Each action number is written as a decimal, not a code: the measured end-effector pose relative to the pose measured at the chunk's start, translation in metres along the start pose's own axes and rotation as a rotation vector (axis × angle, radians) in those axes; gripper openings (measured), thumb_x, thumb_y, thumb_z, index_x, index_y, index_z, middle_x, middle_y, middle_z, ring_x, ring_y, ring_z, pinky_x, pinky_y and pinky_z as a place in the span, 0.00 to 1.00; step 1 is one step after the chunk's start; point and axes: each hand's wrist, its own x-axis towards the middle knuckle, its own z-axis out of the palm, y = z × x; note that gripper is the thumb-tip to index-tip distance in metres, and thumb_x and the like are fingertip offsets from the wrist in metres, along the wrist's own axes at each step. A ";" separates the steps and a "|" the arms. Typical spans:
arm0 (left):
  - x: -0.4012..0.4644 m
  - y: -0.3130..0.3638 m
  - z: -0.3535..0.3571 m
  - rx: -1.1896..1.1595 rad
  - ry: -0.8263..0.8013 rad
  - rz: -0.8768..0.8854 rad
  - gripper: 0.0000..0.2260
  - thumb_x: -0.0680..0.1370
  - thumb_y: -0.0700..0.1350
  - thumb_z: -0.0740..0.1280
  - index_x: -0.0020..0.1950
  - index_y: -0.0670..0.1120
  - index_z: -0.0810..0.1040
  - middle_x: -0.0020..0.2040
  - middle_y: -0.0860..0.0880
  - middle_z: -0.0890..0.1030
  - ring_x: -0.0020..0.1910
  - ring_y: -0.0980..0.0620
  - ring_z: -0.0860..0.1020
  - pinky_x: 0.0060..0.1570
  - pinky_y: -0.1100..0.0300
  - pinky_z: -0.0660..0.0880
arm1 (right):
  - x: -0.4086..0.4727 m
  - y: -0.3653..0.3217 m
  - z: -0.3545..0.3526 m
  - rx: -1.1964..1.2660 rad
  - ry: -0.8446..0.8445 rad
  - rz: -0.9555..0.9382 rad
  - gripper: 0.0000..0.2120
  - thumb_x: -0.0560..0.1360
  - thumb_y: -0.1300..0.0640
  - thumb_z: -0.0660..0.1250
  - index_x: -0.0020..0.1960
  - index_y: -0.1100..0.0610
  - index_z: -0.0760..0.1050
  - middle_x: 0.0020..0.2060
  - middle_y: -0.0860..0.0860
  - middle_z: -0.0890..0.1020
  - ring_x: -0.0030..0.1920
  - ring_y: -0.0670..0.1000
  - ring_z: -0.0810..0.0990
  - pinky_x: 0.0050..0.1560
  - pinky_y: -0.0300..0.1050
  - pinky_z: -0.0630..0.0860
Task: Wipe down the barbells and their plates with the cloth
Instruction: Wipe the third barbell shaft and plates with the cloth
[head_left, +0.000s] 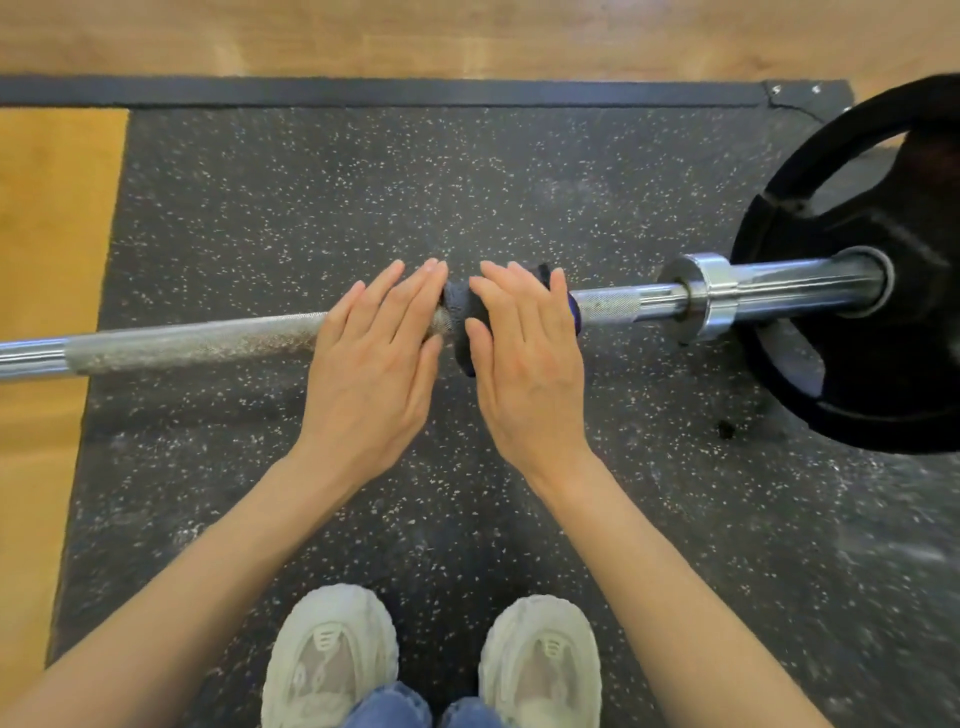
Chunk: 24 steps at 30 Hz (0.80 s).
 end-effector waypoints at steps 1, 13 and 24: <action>0.000 -0.001 0.001 0.001 0.002 0.005 0.23 0.85 0.47 0.52 0.80 0.43 0.62 0.78 0.48 0.67 0.78 0.47 0.63 0.77 0.53 0.51 | -0.001 0.001 0.005 -0.030 0.003 -0.008 0.22 0.87 0.53 0.48 0.67 0.64 0.76 0.67 0.57 0.78 0.71 0.59 0.73 0.80 0.53 0.52; 0.001 0.001 0.001 0.037 0.015 -0.003 0.23 0.85 0.46 0.50 0.79 0.42 0.65 0.78 0.48 0.67 0.78 0.48 0.62 0.77 0.54 0.51 | -0.002 0.016 0.028 -0.114 0.088 -0.142 0.22 0.87 0.46 0.48 0.73 0.53 0.71 0.69 0.52 0.76 0.70 0.56 0.69 0.78 0.55 0.53; 0.005 0.001 0.002 0.030 0.014 -0.036 0.23 0.84 0.45 0.51 0.79 0.43 0.64 0.78 0.50 0.67 0.78 0.49 0.62 0.77 0.52 0.53 | -0.010 0.018 0.051 -0.110 0.183 -0.135 0.19 0.87 0.48 0.48 0.74 0.50 0.66 0.72 0.50 0.69 0.76 0.54 0.59 0.80 0.56 0.42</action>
